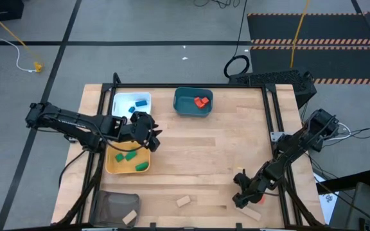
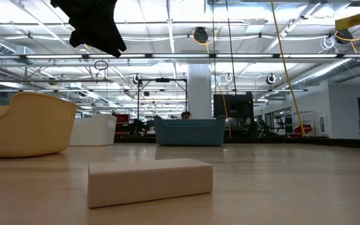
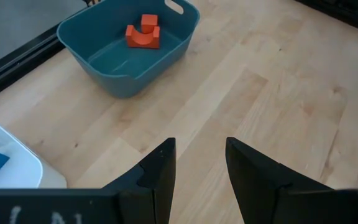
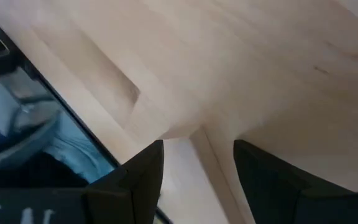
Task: Sort & place blocks by color
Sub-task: Put the right brown wooden block into the black bin
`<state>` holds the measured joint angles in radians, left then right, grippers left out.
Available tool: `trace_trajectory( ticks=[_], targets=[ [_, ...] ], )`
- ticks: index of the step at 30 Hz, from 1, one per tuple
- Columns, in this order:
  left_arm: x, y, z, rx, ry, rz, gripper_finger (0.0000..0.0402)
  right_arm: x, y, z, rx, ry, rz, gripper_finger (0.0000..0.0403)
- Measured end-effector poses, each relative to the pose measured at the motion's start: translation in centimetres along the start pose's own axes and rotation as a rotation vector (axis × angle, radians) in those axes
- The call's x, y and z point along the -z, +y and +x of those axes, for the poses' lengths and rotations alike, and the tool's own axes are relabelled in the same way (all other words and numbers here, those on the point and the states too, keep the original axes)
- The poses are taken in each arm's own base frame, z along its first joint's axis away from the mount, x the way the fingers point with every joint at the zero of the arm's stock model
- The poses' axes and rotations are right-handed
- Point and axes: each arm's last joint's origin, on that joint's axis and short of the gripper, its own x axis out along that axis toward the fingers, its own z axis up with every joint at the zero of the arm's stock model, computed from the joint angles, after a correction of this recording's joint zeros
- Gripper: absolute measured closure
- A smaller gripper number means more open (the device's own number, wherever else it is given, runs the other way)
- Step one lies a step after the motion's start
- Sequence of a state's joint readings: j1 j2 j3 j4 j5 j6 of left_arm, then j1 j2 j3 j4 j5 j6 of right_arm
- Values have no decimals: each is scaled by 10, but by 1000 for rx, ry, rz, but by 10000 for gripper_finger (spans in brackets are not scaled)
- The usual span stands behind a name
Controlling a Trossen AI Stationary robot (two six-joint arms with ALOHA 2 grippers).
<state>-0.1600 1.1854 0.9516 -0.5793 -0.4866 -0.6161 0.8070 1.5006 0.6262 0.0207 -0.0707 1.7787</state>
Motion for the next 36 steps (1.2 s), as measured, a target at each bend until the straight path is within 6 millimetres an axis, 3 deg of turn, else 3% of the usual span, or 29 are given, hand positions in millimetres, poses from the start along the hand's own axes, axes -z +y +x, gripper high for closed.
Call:
trace_trajectory(
  ticks=[11,21,36],
  targets=[
    [0,0,0,0,0,-13,259,-6,-25,5,-201,53,93,211],
    [0,0,0,-4,-2,-14,259,-10,-44,5,-204,37,104,211],
    [0,0,0,-10,-7,-17,259,-11,-43,4,-245,-18,39,211]
  ],
)
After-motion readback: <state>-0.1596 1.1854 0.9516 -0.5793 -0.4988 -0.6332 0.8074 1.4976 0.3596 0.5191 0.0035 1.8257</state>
